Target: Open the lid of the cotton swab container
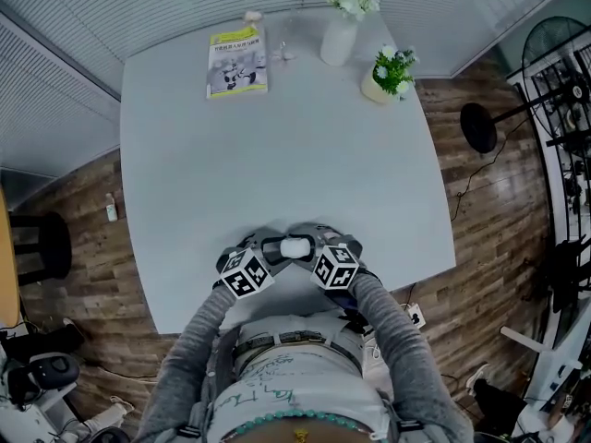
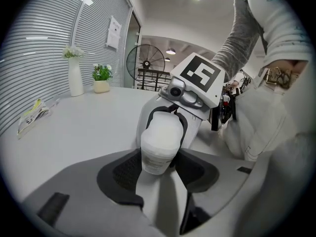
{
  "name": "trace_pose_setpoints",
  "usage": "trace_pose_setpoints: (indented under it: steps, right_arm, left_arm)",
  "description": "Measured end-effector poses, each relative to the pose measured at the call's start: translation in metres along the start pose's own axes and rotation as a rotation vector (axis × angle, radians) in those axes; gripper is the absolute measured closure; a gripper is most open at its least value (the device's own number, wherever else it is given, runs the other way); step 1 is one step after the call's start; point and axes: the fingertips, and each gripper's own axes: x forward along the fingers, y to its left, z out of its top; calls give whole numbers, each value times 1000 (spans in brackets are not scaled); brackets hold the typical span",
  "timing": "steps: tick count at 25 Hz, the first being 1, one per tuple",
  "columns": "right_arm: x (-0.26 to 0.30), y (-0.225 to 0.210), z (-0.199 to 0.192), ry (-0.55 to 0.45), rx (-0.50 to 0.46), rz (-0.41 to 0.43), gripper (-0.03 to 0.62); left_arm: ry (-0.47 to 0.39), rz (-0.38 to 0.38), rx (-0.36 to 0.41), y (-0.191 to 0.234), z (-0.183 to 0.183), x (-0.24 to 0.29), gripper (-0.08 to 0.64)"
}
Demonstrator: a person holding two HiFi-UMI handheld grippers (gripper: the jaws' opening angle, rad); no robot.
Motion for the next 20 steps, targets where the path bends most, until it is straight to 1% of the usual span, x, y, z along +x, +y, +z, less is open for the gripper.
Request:
trace_pose_setpoints:
  steps: [10, 20]
  right_arm:
    - [3, 3, 2, 7, -38, 29, 376]
    - [-14, 8, 22, -30, -63, 44, 376]
  left_arm:
    - [-3, 4, -11, -1, -1, -3, 354]
    - [-48, 18, -21, -8, 13, -22, 354]
